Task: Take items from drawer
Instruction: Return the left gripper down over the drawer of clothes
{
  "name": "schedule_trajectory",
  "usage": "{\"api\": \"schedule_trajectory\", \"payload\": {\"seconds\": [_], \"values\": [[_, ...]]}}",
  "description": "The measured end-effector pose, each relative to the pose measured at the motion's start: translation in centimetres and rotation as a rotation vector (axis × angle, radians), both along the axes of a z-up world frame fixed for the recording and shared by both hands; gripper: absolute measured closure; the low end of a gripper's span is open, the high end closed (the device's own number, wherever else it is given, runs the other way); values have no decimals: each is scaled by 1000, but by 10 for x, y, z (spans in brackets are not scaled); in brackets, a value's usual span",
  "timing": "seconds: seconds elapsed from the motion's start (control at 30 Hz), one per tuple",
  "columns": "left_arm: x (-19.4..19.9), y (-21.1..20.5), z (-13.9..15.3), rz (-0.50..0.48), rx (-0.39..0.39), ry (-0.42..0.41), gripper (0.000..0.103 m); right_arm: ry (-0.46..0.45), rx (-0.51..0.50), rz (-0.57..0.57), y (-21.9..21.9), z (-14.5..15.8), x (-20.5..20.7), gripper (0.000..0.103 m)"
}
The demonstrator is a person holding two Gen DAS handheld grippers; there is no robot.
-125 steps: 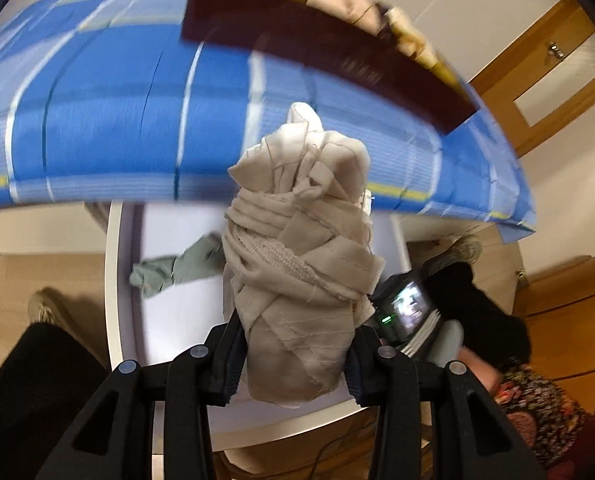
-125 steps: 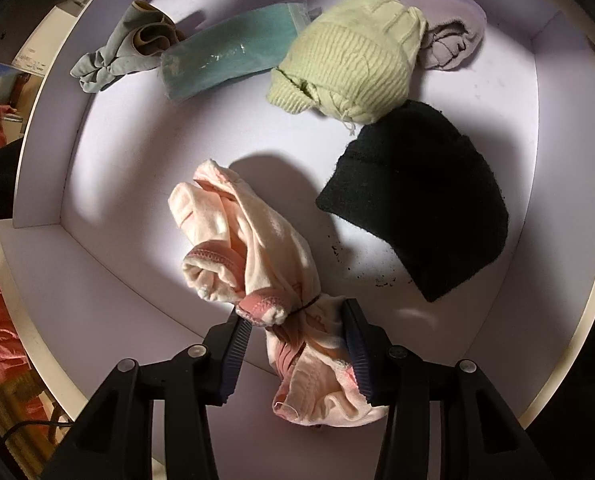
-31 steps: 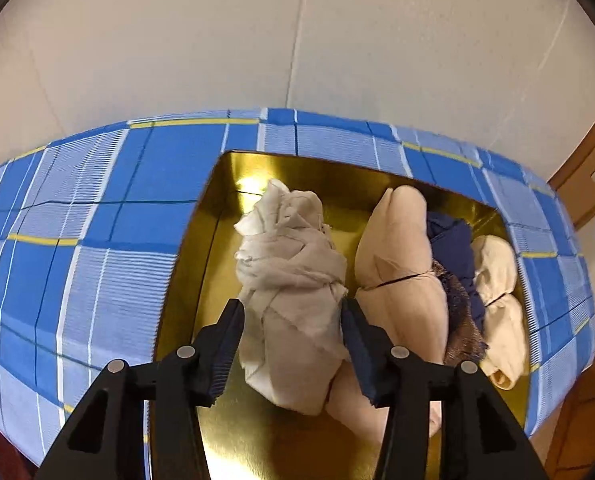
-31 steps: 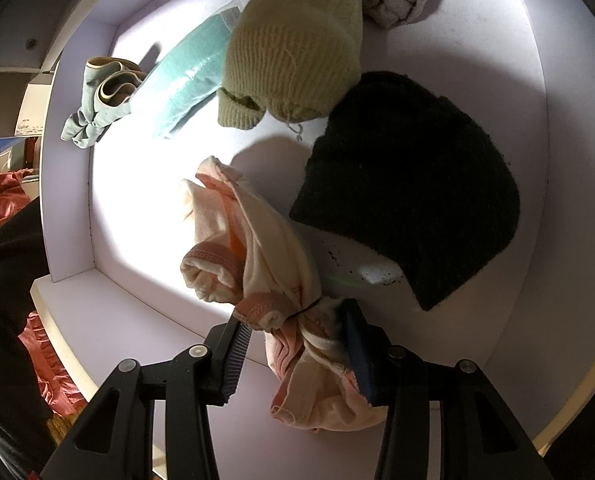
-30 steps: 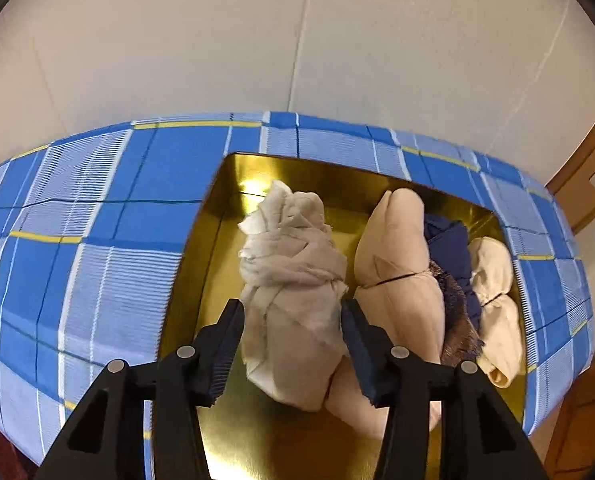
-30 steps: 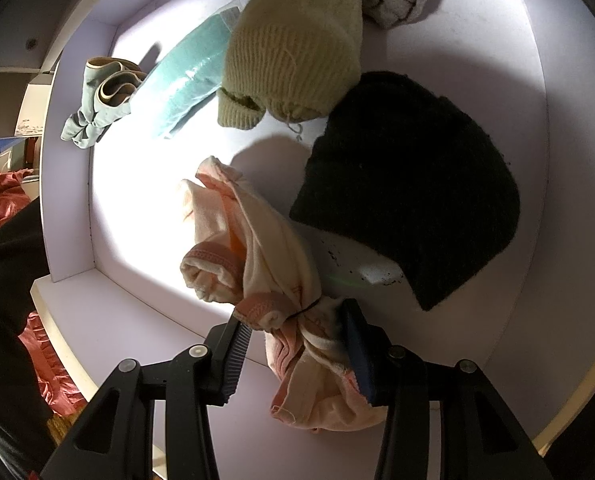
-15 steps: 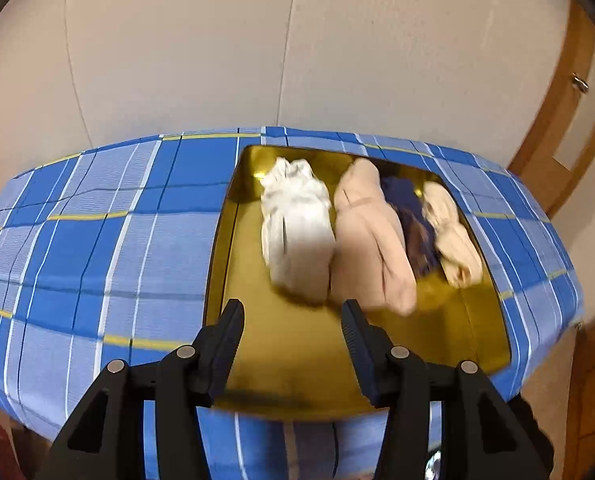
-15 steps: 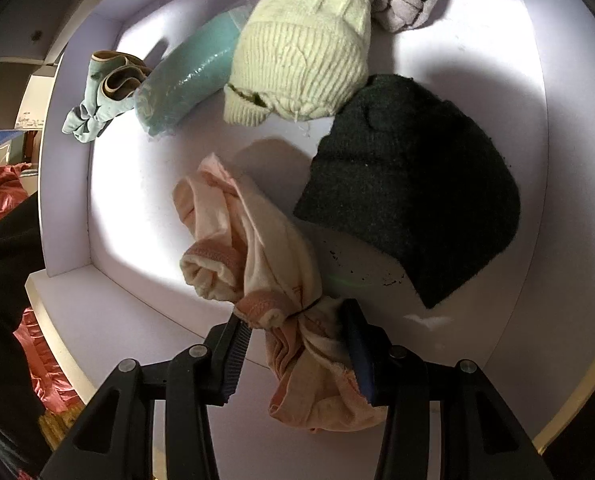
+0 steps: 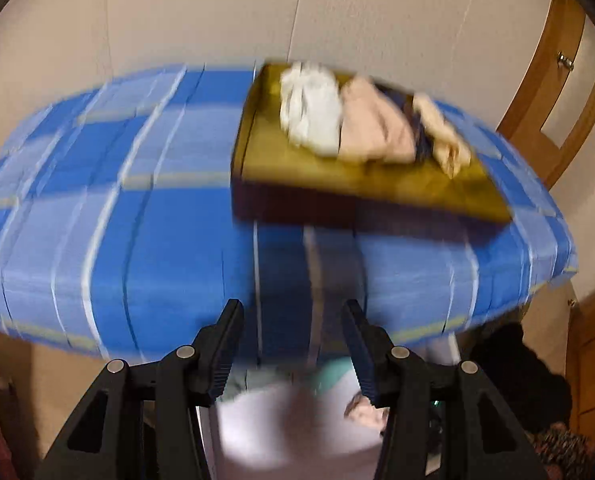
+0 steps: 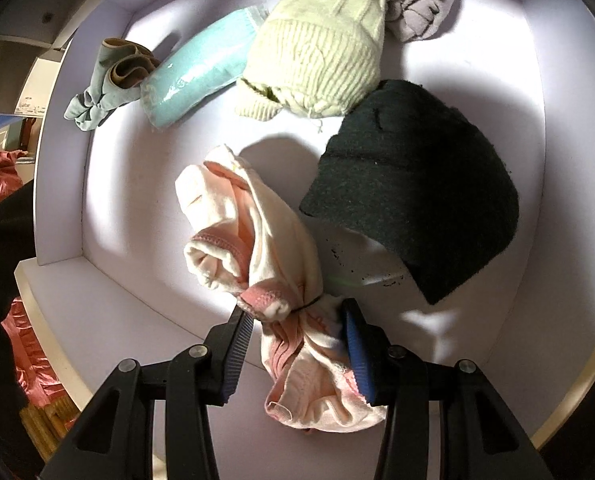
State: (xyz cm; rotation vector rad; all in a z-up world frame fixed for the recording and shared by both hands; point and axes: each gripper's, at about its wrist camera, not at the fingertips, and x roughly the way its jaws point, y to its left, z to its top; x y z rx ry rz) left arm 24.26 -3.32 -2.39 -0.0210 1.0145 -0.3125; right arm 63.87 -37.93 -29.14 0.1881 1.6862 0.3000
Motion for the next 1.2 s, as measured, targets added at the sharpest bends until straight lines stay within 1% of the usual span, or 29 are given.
{"api": "schedule_trajectory", "payload": {"seconds": [0.03, 0.13, 0.2, 0.3, 0.47, 0.53, 0.63, 0.7, 0.77, 0.83, 1.1, 1.2], "values": [[-5, 1, -8, 4, 1, 14, 52, -1, -1, 0, 0, 0, -1, 57], [-23, 3, -49, 17, 16, 95, 52, -4, -11, 3, -2, -1, -2, 57], [-30, 4, -70, 26, 20, 134, 52, -7, -24, 8, 0, 0, -4, 57], [-38, 5, -104, 63, 17, 207, 52, -8, -37, 11, 3, -1, -9, 57], [-48, 7, -144, 127, 36, 282, 52, -6, -40, 6, 3, -2, -13, 57], [-53, 7, -156, 149, 62, 300, 52, -7, -42, 6, 4, -1, -12, 57], [-57, 8, -169, 165, 93, 318, 52, -12, -37, 0, 4, 2, -14, 57], [-59, 8, -173, 166, 113, 325, 52, -25, -24, -7, 2, 8, -12, 54], [-58, 9, -178, 171, 132, 331, 52, -37, -11, -14, 2, 15, -12, 47], [-58, 9, -182, 177, 145, 334, 52, -49, -7, -12, 4, 19, -13, 45], [-60, 3, -187, 153, 179, 329, 52, -73, -56, 44, 25, 28, -17, 45], [-60, 0, -188, 142, 180, 330, 52, -77, -81, 64, 35, 25, -20, 45]]}}
